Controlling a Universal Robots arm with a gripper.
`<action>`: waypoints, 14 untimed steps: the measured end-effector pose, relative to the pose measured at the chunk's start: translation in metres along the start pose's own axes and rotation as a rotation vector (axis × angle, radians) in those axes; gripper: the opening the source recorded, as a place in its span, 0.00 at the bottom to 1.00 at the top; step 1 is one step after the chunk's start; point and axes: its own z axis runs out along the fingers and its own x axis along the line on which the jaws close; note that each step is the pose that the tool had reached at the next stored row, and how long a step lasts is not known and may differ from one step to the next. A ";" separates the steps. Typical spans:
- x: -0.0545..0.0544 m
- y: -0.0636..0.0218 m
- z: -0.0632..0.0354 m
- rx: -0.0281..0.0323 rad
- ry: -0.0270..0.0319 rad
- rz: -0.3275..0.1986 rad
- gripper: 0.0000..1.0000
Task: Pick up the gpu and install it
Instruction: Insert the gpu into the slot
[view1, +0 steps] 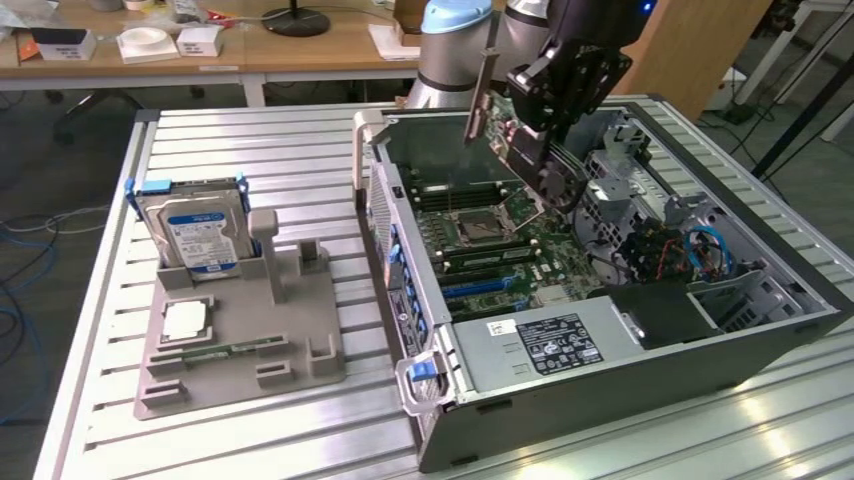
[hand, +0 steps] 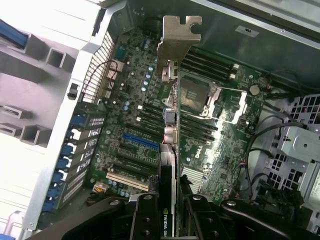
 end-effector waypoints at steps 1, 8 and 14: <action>0.000 0.0000 0.0000 -0.0001 0.0002 -0.004 0.26; -0.001 -0.0002 0.0000 -0.0007 0.0015 -0.033 0.26; -0.001 -0.0003 0.0000 -0.0013 0.0027 -0.058 0.26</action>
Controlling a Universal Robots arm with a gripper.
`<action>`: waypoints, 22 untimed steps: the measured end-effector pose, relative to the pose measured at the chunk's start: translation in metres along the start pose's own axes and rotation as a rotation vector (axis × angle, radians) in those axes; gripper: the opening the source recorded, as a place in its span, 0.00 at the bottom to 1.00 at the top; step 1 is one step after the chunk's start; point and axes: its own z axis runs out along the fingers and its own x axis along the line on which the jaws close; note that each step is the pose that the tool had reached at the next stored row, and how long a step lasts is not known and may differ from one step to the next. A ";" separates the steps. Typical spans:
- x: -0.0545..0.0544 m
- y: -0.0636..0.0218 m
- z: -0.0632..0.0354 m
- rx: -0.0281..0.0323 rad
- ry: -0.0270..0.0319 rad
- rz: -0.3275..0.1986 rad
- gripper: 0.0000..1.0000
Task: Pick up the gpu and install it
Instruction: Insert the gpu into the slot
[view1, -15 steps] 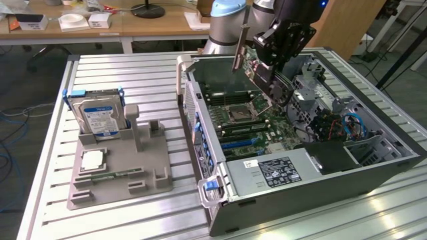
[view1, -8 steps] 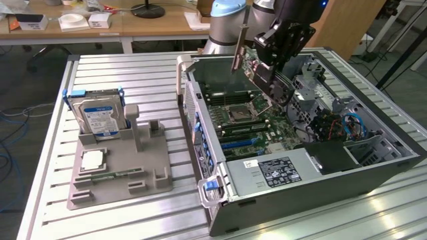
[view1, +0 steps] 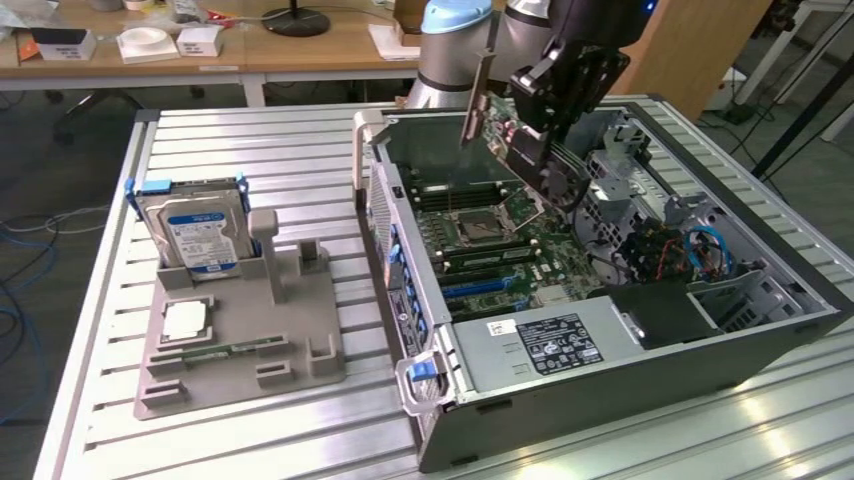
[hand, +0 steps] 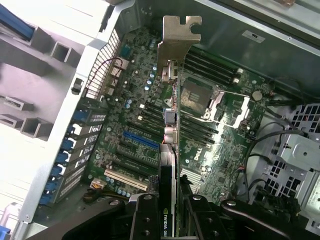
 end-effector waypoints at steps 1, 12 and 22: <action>0.000 0.0000 0.0000 -0.0001 0.0002 -0.004 0.26; -0.001 -0.0004 0.0000 -0.0011 0.0024 -0.050 0.26; -0.002 -0.0006 0.0000 -0.0020 0.0043 -0.090 0.26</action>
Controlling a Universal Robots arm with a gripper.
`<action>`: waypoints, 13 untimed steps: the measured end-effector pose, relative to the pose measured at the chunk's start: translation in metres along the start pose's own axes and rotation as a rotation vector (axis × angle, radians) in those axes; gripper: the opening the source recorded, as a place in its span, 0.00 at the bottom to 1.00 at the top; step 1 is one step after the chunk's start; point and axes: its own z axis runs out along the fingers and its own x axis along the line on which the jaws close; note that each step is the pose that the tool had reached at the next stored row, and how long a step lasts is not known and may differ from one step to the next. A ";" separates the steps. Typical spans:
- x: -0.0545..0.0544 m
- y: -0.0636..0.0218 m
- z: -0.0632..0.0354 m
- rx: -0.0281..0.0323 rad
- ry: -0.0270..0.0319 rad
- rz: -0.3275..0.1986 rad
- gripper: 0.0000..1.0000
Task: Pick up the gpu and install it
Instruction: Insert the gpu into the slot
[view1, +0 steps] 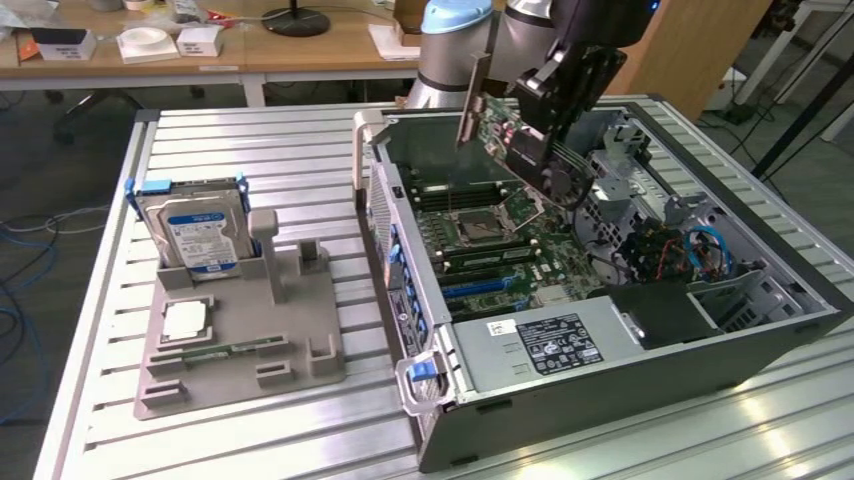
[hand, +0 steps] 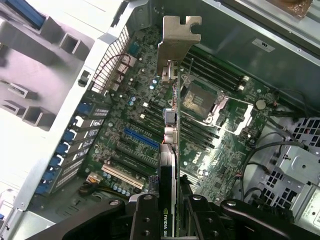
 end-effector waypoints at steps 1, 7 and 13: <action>0.000 0.0000 0.0000 -0.0001 0.0002 -0.004 0.26; 0.000 -0.0002 0.0000 -0.0007 0.0014 -0.029 0.26; -0.001 -0.0003 0.0000 -0.0012 0.0027 -0.055 0.26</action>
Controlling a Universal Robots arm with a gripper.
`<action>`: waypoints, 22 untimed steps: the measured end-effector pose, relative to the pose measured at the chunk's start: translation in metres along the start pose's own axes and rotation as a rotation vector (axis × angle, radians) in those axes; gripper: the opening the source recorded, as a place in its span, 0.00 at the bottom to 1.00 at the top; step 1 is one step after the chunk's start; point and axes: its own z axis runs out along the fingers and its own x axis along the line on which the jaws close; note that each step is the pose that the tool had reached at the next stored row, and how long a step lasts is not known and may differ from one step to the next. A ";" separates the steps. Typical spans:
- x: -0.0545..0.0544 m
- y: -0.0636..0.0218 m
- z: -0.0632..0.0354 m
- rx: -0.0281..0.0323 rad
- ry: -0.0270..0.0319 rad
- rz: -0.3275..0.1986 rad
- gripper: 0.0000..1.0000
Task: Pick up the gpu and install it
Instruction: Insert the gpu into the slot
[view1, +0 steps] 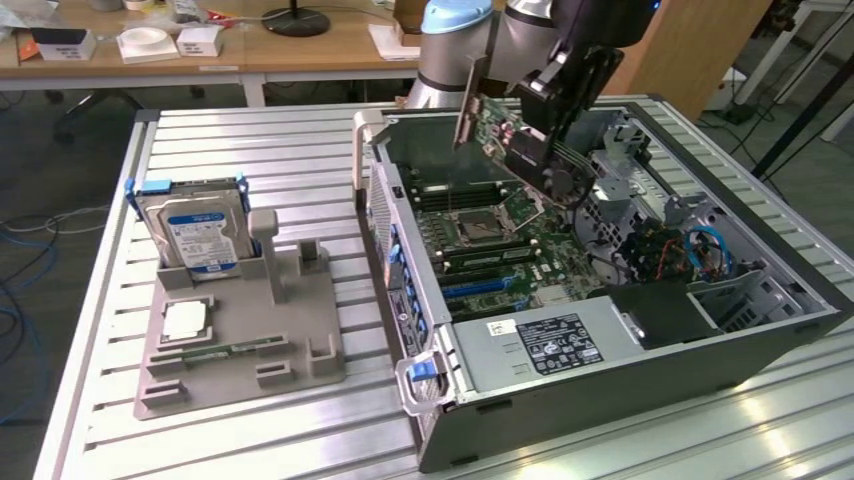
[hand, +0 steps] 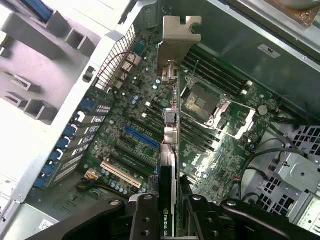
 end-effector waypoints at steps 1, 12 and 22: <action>0.000 0.0000 0.0000 -0.0001 0.0001 -0.005 0.26; 0.000 -0.0002 0.0000 -0.0011 0.0024 -0.051 0.26; -0.001 -0.0004 0.0000 -0.0020 0.0044 -0.092 0.26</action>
